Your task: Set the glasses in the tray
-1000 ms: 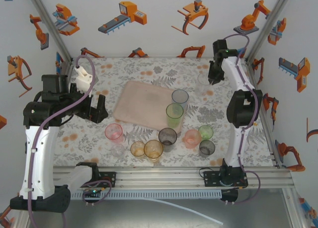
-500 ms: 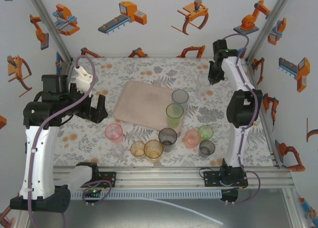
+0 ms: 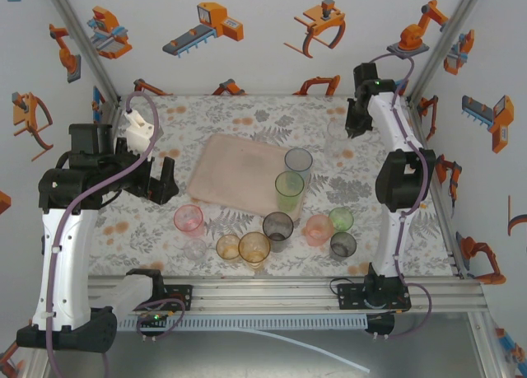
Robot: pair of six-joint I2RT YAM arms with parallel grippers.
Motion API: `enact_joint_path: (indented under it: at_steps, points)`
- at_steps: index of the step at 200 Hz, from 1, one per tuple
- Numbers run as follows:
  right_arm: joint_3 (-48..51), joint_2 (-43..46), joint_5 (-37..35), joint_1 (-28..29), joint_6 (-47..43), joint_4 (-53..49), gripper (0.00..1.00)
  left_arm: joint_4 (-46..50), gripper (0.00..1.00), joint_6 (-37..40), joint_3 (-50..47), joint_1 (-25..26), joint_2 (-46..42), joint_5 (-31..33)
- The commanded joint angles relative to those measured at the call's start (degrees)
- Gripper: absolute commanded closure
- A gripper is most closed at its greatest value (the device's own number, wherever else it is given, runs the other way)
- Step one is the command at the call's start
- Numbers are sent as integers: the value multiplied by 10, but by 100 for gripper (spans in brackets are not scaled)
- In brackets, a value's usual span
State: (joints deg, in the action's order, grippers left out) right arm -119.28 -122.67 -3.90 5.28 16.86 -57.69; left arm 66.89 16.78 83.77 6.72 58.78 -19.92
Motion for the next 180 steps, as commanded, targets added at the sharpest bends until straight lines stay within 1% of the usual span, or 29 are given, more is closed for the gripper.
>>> enact_joint_path:
  at_steps: [1,65,98,132,180]
  points:
    - [-32,23,3,-4,-3,-11,100,4,3,9,-2,1,-4,-2]
    - [-44,43,19,-3,1,-20,100,3,3,8,-4,1,-4,-4]
    - [-66,40,25,7,1,-36,100,2,3,5,-4,1,-4,-6]
    - [-92,36,22,32,1,-51,100,2,3,4,-5,1,-5,-8]
    - [-103,33,20,79,1,-68,100,2,3,4,-8,1,-9,-10]
